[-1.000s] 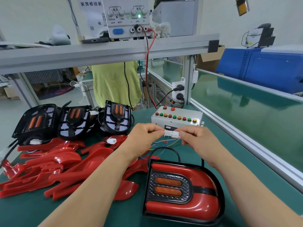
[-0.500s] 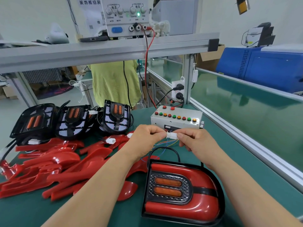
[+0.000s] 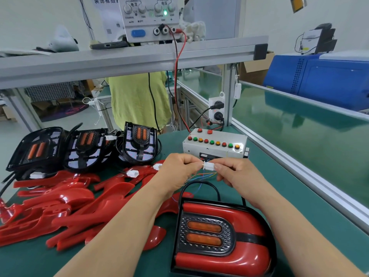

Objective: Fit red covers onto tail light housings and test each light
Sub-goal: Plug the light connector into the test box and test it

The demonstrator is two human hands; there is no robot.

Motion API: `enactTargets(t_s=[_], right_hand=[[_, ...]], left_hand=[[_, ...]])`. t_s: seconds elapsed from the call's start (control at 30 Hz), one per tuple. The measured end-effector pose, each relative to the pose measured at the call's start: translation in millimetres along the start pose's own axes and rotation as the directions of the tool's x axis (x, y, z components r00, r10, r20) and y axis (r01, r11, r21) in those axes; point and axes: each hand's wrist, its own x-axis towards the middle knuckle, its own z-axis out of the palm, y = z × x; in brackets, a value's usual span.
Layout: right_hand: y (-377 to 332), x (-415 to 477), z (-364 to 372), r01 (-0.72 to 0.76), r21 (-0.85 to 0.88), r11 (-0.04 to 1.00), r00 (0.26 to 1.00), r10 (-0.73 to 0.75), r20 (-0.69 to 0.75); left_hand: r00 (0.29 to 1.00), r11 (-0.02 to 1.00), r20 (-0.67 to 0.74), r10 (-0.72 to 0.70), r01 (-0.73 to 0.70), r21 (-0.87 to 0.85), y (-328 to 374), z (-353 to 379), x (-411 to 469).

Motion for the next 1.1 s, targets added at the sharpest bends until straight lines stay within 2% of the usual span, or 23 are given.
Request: enactTargets(t_s=[0.07, 0.17, 0.2, 0.27, 0.4, 0.53, 0.7, 1.1], right_hand=[[-2.4, 2.1, -2.9, 0.044, -0.03, 0.999, 0.998, -0.043, 0.038], [-0.4, 9.5, -7.1, 0.074, -0.096, 0.993, 0.996, -0.078, -0.046], [2.1, 11.8, -8.3, 0.063, -0.103, 0.993, 0.995, -0.072, -0.076], [7.9, 14.3, -10.2, 0.031, -0.097, 0.995, 0.995, -0.04, -0.092], [17.1, 17.1, -7.8, -0.009, -0.08, 0.997, 0.998, 0.003, -0.067], [24.2, 17.5, -5.4, -0.029, -0.029, 0.999, 0.993, 0.025, -0.113], [25.4, 16.6, -4.0, -0.014, 0.012, 1.0, 0.993, 0.016, -0.115], [23.9, 14.1, -2.9, 0.002, 0.029, 1.0, 0.995, 0.001, -0.095]], left_hand=[[1.0, 1.0, -0.013, -0.005, 0.005, 0.001, 0.7, 0.2, 5.1], [0.994, 0.999, -0.105, -0.04, 0.039, -0.004, 0.9, 0.0, 17.3], [0.983, 0.998, -0.171, -0.059, 0.065, 0.025, 0.1, -1.4, 24.3], [0.968, 0.971, -0.247, -0.043, 0.099, 0.219, -2.3, -5.3, 39.9], [0.986, 0.814, -0.16, -0.044, 0.128, 0.567, -8.8, -3.2, 68.5], [0.993, 0.65, -0.069, -0.1, 0.117, 0.751, -10.1, 1.5, 91.3], [0.988, 0.584, -0.09, -0.129, 0.149, 0.798, -14.8, 5.2, 107.4], [0.985, 0.568, -0.106, -0.135, 0.164, 0.807, -25.7, 5.1, 115.5]])
